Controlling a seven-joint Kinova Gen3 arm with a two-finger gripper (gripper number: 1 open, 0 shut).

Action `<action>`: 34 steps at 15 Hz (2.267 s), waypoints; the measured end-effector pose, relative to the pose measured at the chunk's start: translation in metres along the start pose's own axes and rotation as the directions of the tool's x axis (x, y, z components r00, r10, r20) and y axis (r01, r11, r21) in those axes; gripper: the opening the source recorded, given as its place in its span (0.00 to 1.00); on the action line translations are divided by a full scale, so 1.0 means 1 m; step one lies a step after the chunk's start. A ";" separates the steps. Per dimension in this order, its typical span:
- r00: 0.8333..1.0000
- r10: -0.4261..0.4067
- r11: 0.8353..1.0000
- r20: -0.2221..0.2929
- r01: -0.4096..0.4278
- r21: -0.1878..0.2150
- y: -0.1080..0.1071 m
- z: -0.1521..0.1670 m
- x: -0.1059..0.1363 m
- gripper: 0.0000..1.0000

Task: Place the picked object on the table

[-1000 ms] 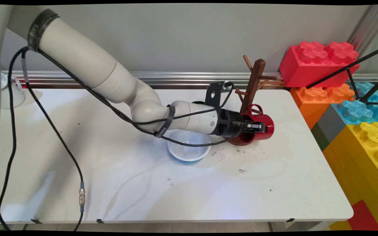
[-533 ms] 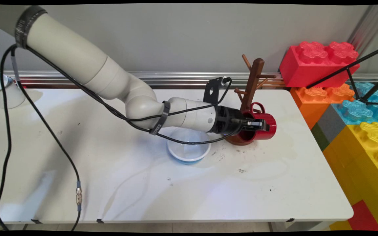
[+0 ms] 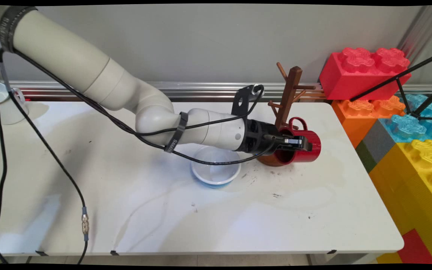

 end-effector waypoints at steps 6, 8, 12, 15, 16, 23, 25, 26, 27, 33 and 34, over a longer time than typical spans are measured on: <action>1.000 -0.003 0.999 0.016 0.003 -0.041 0.018 -0.011 0.000 0.00; 1.000 0.002 0.998 0.024 -0.001 -0.055 0.024 -0.015 0.001 0.00; 0.999 0.021 0.997 0.043 -0.017 -0.076 0.034 -0.025 0.003 0.00; 0.998 0.036 0.996 0.056 -0.032 -0.081 0.039 -0.033 0.005 0.00; 0.997 0.043 0.996 0.064 -0.037 -0.081 0.041 -0.036 0.006 0.00; 0.987 0.106 0.994 0.124 -0.100 -0.054 0.053 -0.052 0.019 0.00; 0.980 0.136 0.991 0.145 -0.132 -0.037 0.057 -0.057 0.027 0.00; 0.977 0.150 0.989 0.154 -0.147 -0.030 0.060 -0.059 0.030 0.00; 0.974 0.159 0.987 0.160 -0.157 -0.025 0.061 -0.060 0.033 0.00; 0.938 0.272 0.960 0.216 -0.279 0.002 0.080 -0.069 0.059 0.00; 0.932 0.284 0.956 0.226 -0.292 0.005 0.083 -0.070 0.063 0.00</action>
